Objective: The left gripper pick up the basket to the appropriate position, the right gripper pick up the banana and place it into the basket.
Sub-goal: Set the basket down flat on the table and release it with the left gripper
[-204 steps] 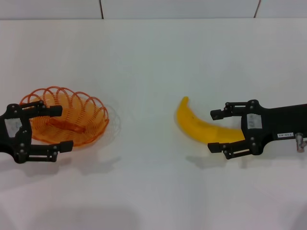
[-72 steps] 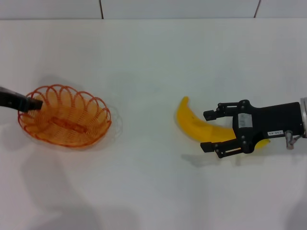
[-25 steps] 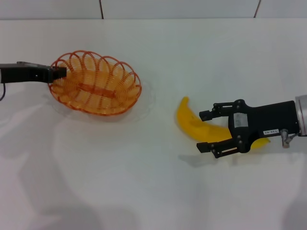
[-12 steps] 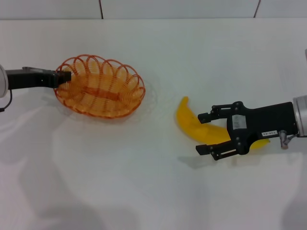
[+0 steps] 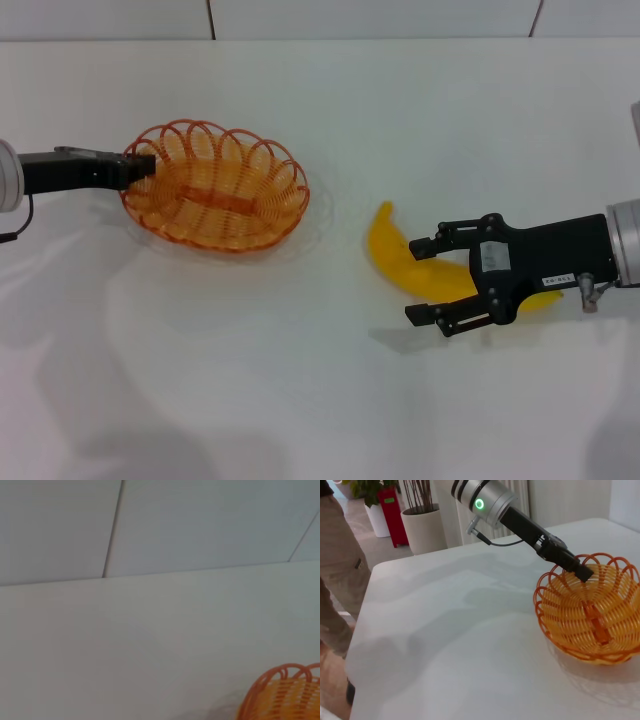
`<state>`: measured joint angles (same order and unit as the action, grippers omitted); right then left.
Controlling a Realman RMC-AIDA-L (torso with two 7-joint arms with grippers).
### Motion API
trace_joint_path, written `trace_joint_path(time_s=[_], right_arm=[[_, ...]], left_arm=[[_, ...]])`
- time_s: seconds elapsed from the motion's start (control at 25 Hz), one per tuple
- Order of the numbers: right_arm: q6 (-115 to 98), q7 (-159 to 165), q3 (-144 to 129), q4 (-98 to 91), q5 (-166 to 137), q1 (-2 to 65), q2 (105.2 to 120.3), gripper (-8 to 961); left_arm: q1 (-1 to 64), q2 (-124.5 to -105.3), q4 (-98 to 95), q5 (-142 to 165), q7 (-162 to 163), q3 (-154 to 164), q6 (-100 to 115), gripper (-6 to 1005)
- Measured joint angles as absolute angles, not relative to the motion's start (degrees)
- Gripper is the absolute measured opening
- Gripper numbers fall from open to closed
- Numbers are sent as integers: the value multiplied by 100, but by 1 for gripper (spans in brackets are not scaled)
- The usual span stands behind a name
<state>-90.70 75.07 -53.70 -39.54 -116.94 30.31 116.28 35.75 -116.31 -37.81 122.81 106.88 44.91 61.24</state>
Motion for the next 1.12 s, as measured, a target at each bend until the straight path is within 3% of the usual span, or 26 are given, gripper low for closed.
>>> trace_joint_path(time_s=[0.88,1.12], right_arm=[[-9070,7515,-5370,-3955,-11725,3050,11628,850],[-9070,7517,-5370,-3955,-11725,3050,11628,850]], left_arm=[[3629,-11627,-3554,12344,10379,4544,6117,94],[3630,-11627,-3551,12330,10354,4551,6117,320]])
